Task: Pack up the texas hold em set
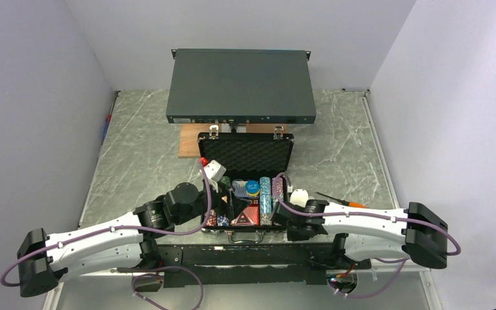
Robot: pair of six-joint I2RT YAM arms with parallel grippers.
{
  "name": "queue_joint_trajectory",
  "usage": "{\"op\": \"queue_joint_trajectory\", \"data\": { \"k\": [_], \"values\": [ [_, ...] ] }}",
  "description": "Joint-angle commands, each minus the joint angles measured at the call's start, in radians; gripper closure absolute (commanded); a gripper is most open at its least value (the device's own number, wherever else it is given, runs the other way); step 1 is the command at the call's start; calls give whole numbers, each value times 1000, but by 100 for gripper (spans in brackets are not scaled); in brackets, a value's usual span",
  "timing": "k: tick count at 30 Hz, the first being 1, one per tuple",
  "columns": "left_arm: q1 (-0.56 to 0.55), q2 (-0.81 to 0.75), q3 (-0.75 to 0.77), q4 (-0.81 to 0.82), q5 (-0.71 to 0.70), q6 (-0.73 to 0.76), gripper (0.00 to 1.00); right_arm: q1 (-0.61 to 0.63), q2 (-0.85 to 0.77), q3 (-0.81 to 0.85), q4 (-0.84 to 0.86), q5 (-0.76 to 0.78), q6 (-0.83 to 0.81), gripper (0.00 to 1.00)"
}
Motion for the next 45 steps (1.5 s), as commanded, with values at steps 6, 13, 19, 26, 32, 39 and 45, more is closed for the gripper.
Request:
{"op": "queue_joint_trajectory", "data": {
  "k": [6,13,19,26,32,39,45],
  "values": [
    [6,39,27,27,34,-13,18,-49,-122,23,-86,68,-3,74],
    [6,63,37,35,58,-21,18,-49,-74,9,55,-36,-19,32],
    [7,40,32,20,52,-13,17,-47,21,-11,57,-16,-8,32],
    [8,-1,10,7,42,-13,17,-73,18,-35,-57,20,92,43],
    [10,-29,-5,4,40,-17,17,-360,-108,-123,42,-80,23,45],
    [11,-68,-6,-22,42,-18,17,-622,-43,-26,-4,75,-30,51],
    [11,-105,-35,-23,29,-28,17,-621,-95,29,-66,-33,-161,61]
  ]
}}
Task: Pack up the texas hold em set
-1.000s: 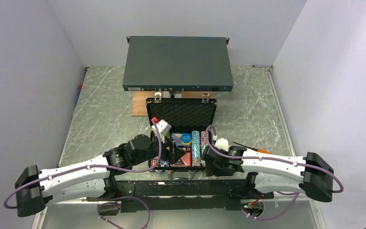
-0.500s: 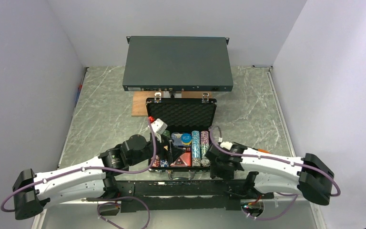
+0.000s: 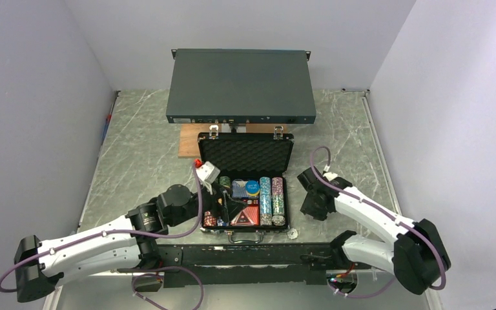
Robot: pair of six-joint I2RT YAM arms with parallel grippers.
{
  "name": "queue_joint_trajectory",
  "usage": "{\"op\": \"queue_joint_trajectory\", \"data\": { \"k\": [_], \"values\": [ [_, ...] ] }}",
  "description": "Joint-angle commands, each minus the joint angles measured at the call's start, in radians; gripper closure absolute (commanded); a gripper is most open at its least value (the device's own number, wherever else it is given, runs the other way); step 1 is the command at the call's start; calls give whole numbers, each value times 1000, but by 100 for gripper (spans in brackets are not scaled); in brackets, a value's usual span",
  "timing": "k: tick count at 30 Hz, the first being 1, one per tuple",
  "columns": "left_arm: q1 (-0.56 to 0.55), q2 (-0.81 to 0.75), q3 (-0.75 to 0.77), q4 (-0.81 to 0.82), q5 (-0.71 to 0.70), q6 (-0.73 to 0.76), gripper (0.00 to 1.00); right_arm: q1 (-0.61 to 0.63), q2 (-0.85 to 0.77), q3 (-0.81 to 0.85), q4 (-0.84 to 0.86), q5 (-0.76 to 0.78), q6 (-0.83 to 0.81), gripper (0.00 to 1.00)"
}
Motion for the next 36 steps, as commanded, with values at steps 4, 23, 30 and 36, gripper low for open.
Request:
{"op": "queue_joint_trajectory", "data": {
  "k": [4,23,30,36],
  "values": [
    [6,-30,-45,44,-3,-33,17,2,-205,-44,-56,-232,-111,72],
    [10,9,52,-3,35,2,3,44,-115,-232,316,-626,-24,100],
    [11,8,67,-20,41,8,3,25,-74,-181,109,-295,59,100],
    [12,-29,63,-45,37,-7,3,-58,-53,-84,23,-78,81,100]
  ]
}}
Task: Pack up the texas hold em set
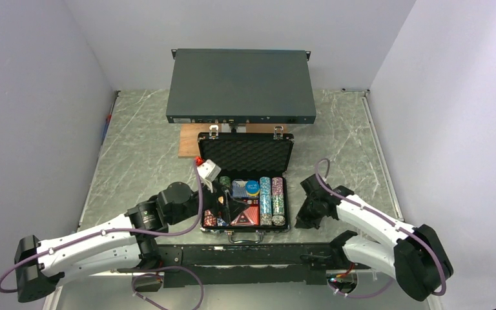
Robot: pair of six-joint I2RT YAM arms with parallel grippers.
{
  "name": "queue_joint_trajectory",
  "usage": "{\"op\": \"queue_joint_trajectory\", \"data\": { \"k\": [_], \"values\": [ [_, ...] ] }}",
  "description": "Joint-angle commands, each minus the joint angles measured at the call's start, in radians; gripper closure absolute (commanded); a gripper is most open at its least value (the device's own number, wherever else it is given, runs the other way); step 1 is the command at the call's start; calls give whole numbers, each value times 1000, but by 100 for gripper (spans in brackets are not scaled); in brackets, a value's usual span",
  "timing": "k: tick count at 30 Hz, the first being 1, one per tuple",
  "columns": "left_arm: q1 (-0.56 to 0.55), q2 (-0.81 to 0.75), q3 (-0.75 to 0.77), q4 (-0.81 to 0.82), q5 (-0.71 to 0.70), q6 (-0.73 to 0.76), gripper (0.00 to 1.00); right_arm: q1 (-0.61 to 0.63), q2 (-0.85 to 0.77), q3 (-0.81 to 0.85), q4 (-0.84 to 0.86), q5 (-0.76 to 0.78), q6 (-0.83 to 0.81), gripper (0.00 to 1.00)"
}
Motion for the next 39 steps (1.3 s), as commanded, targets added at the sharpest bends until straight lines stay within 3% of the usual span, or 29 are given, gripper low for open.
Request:
{"op": "queue_joint_trajectory", "data": {
  "k": [1,2,4,5,6,10,15,18,21,25,39],
  "values": [
    [4,-47,32,-9,13,5,3,-76,15,68,-122,330,-8,100],
    [3,-56,29,-10,11,6,2,-102,6,83,-126,357,-33,100],
    [3,-66,28,-10,6,17,2,-148,-19,105,-92,372,-110,77],
    [3,-68,32,-39,2,21,2,-169,-32,102,-41,309,-167,66],
    [4,-69,41,-54,-2,25,2,-180,-42,96,18,211,-228,61],
    [4,-67,61,-91,-7,30,2,-164,-116,102,46,22,-317,57],
    [7,-55,42,-51,0,30,1,-112,-265,160,14,-128,-418,44],
    [8,-28,54,-47,13,33,1,-69,-281,174,16,-211,-429,46],
    [10,3,66,-41,21,29,1,-21,-250,131,80,-302,-398,63],
    [10,24,77,-40,34,11,1,100,-229,121,140,-248,-348,75],
    [9,43,86,-35,30,-44,2,148,-184,81,170,-252,-377,83]
  ]
}}
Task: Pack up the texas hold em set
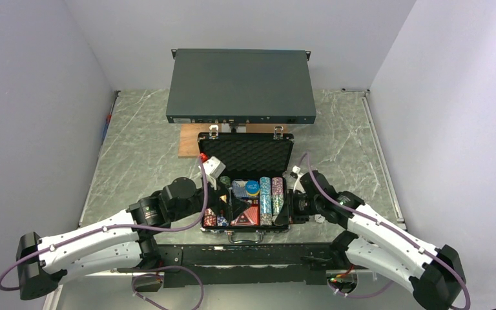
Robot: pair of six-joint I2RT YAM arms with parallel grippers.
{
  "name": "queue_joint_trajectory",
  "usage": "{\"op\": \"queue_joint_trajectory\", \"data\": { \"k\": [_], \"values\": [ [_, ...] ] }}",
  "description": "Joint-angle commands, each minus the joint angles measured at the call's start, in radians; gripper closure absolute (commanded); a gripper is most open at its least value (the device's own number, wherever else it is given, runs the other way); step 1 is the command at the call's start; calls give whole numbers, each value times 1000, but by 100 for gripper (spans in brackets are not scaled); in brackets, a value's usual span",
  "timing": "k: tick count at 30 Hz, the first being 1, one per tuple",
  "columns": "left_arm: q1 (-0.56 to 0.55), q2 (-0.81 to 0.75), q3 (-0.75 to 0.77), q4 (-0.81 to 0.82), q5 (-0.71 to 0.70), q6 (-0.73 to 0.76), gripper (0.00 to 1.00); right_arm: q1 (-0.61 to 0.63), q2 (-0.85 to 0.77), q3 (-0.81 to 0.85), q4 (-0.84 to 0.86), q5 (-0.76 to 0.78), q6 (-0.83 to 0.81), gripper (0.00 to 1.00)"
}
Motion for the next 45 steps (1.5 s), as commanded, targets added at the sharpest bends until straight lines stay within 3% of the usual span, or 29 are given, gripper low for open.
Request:
{"op": "queue_joint_trajectory", "data": {
  "k": [1,15,16,17,24,29,33,45],
  "values": [
    [3,-3,8,62,15,-47,2,5,41,9,37,18,-23,83],
    [3,-26,4,25,9,-72,2,6,150,4,96,105,-22,87],
    [3,-27,9,19,8,-70,2,8,158,7,90,122,-21,99],
    [3,-27,9,12,9,-68,2,6,165,16,81,139,-24,90],
    [3,-42,-8,15,2,-76,1,6,167,108,-53,286,-87,88],
    [3,-38,-9,14,2,-68,1,8,119,122,-103,178,-113,85],
    [3,-27,-12,27,4,-63,1,25,57,95,-145,109,-99,61],
    [6,32,20,45,39,-68,1,77,77,14,5,30,-30,55]
  ]
}}
